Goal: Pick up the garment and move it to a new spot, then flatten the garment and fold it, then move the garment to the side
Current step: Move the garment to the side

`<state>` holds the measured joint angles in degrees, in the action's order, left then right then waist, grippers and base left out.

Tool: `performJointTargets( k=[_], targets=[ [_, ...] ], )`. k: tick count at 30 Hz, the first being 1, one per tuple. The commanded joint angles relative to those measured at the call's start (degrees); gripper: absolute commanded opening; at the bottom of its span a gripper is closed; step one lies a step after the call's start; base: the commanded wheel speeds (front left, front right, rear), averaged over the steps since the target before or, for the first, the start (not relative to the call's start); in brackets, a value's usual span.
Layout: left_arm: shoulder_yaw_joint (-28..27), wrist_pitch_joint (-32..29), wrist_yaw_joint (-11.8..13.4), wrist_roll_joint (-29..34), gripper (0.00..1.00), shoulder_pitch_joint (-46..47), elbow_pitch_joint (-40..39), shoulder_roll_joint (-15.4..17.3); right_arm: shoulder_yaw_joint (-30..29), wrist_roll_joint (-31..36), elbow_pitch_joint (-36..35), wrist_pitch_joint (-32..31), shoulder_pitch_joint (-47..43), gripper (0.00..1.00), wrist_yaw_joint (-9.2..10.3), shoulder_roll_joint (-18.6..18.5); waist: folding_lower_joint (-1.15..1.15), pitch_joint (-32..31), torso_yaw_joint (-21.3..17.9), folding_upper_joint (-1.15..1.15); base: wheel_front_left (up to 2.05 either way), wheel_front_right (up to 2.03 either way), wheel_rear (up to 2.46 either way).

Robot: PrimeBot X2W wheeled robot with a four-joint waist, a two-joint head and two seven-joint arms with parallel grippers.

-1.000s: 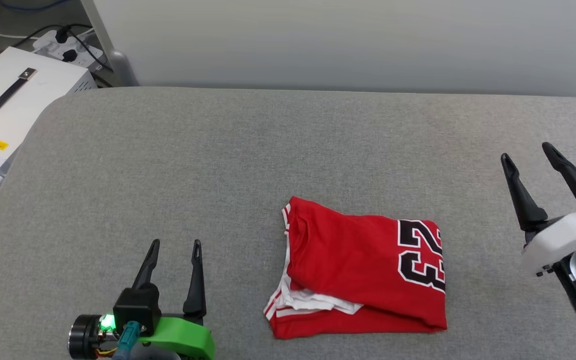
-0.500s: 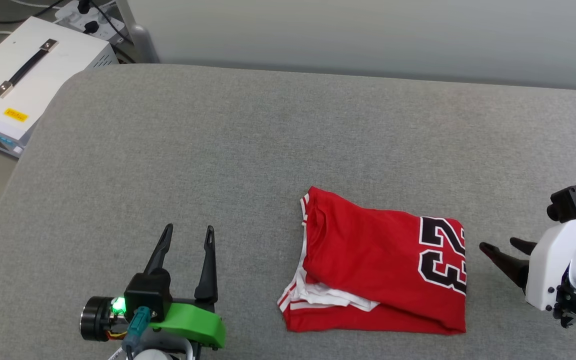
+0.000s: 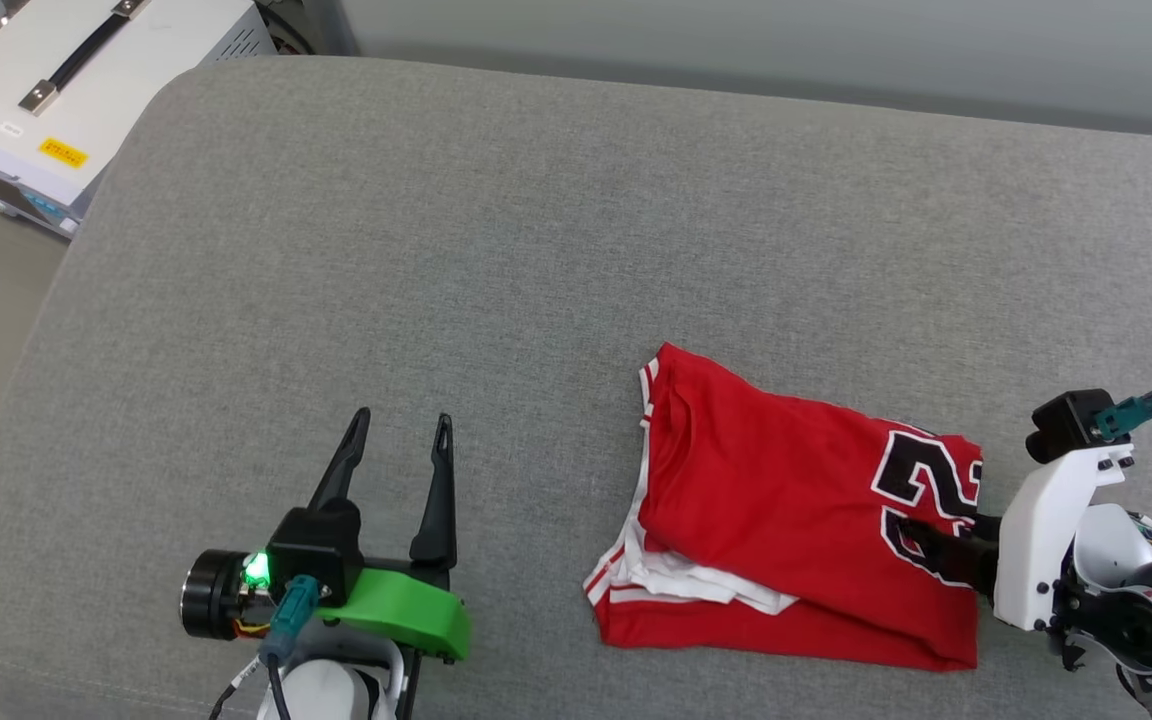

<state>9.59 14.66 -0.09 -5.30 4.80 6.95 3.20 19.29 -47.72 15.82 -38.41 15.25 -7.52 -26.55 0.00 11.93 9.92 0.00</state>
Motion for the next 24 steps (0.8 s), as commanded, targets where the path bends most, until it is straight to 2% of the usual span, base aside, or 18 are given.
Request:
performJointTargets(
  k=[1,3,4,5,6,15,19,24],
  targets=[
    [-0.2,0.3,0.1,-0.3,1.00,1.1,0.0,-0.2,2.1,-0.7,1.6,-0.5,-0.6,1.00,0.03,1.4,0.00,0.5,0.6,0.00,0.00,0.00,0.00],
    [-0.4,0.3,0.2,-0.4,1.00,1.3,0.0,-0.3,3.9,-1.0,1.6,0.3,-0.7,1.00,0.03,1.4,0.00,0.4,0.6,0.00,0.00,0.00,0.00],
    [-0.4,0.3,0.2,-0.4,1.00,1.3,0.1,-0.3,4.3,-1.3,1.7,1.3,-0.6,0.50,0.03,1.4,0.00,0.4,0.6,0.00,0.00,0.00,0.00],
    [-0.5,0.3,0.2,-0.4,1.00,1.3,0.2,-0.3,4.6,-1.7,1.7,2.0,-0.4,0.11,0.03,1.4,0.00,0.3,0.5,0.00,0.00,0.00,0.00],
    [-0.6,0.3,0.2,-0.4,1.00,1.2,0.2,-0.3,5.0,-1.9,1.4,3.1,0.0,0.00,0.03,1.4,0.00,0.1,0.4,0.00,0.00,0.00,0.00],
    [-1.0,0.3,-0.1,0.0,1.00,-0.6,0.9,-0.3,8.6,-0.6,-3.1,12.9,4.8,0.00,0.03,-2.6,0.00,-2.7,-1.7,0.00,0.00,0.00,0.00],
    [-1.3,0.3,0.0,0.2,1.00,-1.3,0.9,-0.3,10.7,1.1,-7.1,14.4,6.5,0.00,0.03,-6.1,0.00,-3.6,-4.4,0.00,0.00,0.00,0.00],
    [-2.1,0.3,-0.2,0.4,1.00,-1.9,0.2,-0.2,12.2,1.9,-11.5,12.9,8.0,0.00,0.03,-10.4,0.00,-3.3,-9.1,0.00,0.00,0.00,0.00]
  ],
)
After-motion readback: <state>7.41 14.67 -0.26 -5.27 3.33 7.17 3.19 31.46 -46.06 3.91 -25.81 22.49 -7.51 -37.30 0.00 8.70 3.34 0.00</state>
